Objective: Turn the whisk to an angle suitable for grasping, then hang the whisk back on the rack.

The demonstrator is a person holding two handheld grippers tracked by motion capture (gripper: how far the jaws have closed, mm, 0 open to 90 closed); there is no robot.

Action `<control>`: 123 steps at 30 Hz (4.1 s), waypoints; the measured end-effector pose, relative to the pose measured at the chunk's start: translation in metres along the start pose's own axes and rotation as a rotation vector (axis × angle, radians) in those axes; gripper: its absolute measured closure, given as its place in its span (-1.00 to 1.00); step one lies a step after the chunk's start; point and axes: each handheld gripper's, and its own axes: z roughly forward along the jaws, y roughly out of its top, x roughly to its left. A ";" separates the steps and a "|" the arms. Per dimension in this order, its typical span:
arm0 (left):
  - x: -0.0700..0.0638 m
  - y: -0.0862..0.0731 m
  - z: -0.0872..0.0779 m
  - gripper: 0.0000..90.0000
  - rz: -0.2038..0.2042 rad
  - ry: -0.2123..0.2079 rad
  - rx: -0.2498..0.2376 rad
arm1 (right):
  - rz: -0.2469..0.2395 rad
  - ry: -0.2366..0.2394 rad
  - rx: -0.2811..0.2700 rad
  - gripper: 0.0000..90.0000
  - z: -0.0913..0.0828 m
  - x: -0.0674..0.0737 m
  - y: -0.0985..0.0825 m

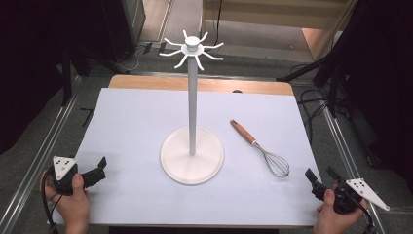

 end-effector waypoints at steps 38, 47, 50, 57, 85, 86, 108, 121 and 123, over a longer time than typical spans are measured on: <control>0.000 0.000 -0.001 -1.00 0.002 -0.001 -0.006 | -0.173 0.121 0.276 0.04 0.014 0.030 0.042; 0.000 0.000 -0.001 -1.00 0.002 0.001 -0.010 | -0.252 0.132 0.423 0.00 0.035 0.040 0.055; 0.000 0.000 -0.001 -1.00 0.003 0.001 -0.010 | -0.280 0.134 0.468 0.01 0.042 0.047 0.060; 0.000 0.000 -0.001 -1.00 0.003 0.000 -0.010 | -0.339 0.151 0.575 0.05 0.061 0.060 0.069; -0.001 0.000 -0.001 -1.00 0.014 0.001 -0.007 | -0.480 0.170 0.801 0.07 0.122 0.099 0.094; -0.001 0.000 -0.001 -1.00 0.015 0.001 -0.006 | -0.481 0.165 0.807 0.07 0.126 0.101 0.095; -0.001 0.000 -0.001 -1.00 0.014 0.000 -0.006 | -0.503 0.176 0.916 0.09 0.163 0.119 0.102; -0.001 0.000 0.000 -1.00 0.013 -0.002 -0.004 | -0.511 0.178 0.995 0.12 0.186 0.132 0.103; -0.001 0.000 0.000 -1.00 0.012 -0.001 -0.004 | -0.525 0.171 1.006 0.12 0.191 0.134 0.104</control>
